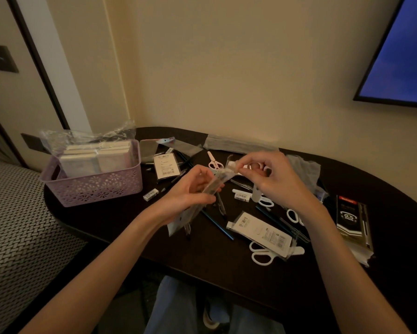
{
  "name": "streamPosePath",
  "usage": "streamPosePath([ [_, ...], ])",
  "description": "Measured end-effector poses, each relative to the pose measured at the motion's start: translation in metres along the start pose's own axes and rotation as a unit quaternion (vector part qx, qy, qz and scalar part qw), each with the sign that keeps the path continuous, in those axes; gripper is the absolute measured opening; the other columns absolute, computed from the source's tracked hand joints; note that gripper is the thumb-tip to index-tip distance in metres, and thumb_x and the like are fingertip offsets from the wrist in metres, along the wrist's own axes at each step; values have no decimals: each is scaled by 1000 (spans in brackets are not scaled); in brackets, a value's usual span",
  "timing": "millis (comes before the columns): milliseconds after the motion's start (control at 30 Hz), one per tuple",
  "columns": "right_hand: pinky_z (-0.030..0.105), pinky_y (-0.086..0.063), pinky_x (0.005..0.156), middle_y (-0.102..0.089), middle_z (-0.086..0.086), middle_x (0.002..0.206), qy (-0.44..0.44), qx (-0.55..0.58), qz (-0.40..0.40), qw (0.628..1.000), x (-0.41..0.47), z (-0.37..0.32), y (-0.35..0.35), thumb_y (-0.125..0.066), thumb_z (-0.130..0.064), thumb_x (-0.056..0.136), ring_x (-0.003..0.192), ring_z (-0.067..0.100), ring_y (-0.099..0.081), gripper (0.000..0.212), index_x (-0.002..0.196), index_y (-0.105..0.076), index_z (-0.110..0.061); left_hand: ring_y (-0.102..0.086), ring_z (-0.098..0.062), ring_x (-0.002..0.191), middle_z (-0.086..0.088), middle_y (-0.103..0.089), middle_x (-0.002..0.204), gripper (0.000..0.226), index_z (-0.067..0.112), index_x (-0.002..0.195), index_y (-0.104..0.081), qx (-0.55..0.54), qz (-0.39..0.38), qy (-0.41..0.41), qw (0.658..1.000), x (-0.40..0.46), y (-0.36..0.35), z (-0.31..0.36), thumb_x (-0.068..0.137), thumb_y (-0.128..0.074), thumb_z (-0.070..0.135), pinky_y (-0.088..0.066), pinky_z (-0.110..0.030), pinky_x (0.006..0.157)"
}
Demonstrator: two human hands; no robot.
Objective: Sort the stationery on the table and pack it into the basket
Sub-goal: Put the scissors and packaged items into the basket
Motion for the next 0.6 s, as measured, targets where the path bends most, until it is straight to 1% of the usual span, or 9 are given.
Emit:
streamPosePath([
  [100, 9, -42, 71, -47, 7, 60, -13, -16, -14, 1000, -3, 9, 1, -66, -10, 88, 56, 12, -42, 32, 79, -63, -41, -56, -17, 120, -5, -55, 129, 60, 17, 126, -40, 30, -18, -4, 999, -4, -1, 6, 74, -69, 9, -45, -46, 104],
  [167, 7, -42, 76, -46, 5, 58, -23, -24, -23, 999, -5, 15, 0, -65, -6, 87, 55, 12, -44, 31, 79, -65, -36, -54, -15, 121, -3, -54, 130, 72, 28, 134, -35, 76, -28, -20, 997, -5, -4, 11, 75, -73, 12, -44, -46, 105],
  [233, 4, -42, 77, -44, 0, 54, -32, -29, -30, 999, -8, 19, -1, -64, -1, 86, 53, 8, -43, 28, 78, -68, -27, -52, -13, 122, 0, -51, 130, 83, 38, 141, -30, 130, -42, -35, 990, -5, -8, 15, 75, -76, 17, -45, -44, 105],
  [267, 5, -42, 74, -46, 0, 54, -34, -32, -32, 998, -8, 20, -2, -63, 1, 85, 53, 8, -43, 28, 77, -69, -25, -50, -11, 121, 2, -50, 130, 86, 43, 142, -28, 155, -46, -40, 986, -5, -10, 16, 76, -77, 19, -45, -42, 104],
  [333, 8, -41, 67, -54, 6, 61, -39, -37, -37, 998, -9, 23, -4, -62, 1, 84, 57, 14, -45, 31, 74, -69, -28, -46, -5, 121, 9, -46, 130, 88, 49, 142, -27, 198, -54, -45, 978, -4, -13, 16, 77, -78, 20, -45, -31, 101],
  [400, 9, -40, 66, -62, 9, 70, -49, -40, -39, 997, -9, 28, -4, -62, 0, 84, 65, 19, -51, 35, 73, -69, -33, -38, 7, 124, 22, -38, 134, 88, 47, 143, -27, 243, -56, -55, 967, -4, -17, 17, 77, -80, 21, -39, -17, 99],
  [467, 12, -40, 66, -64, 10, 73, -58, -42, -43, 997, -10, 32, -5, -61, -1, 85, 69, 20, -54, 37, 72, -69, -35, -29, 17, 125, 31, -31, 136, 88, 48, 141, -27, 280, -50, -69, 956, -5, -18, 18, 76, -81, 23, -32, -9, 98],
  [533, 13, -43, 68, -65, 11, 72, -62, -48, -48, 996, -12, 33, -4, -60, -1, 85, 69, 20, -54, 37, 74, -69, -35, -26, 17, 127, 26, -31, 140, 87, 51, 138, -26, 299, -41, -78, 950, -5, -17, 17, 75, -81, 25, -29, -6, 99],
  [600, 10, -44, 69, -62, 9, 67, -64, -49, -37, 996, -14, 32, -1, -59, 1, 87, 62, 15, -51, 38, 79, -68, -35, -27, 16, 127, 22, -32, 141, 88, 55, 135, -25, 315, -30, -82, 945, -4, -15, 16, 74, -82, 27, -27, -5, 99],
])
Point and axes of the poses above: each hand's wrist, its own x-axis towards the middle knuckle, its own y-axis out of the back of the hand, z = x × y, the point moved 10 cm from there along x, towards the middle knuckle
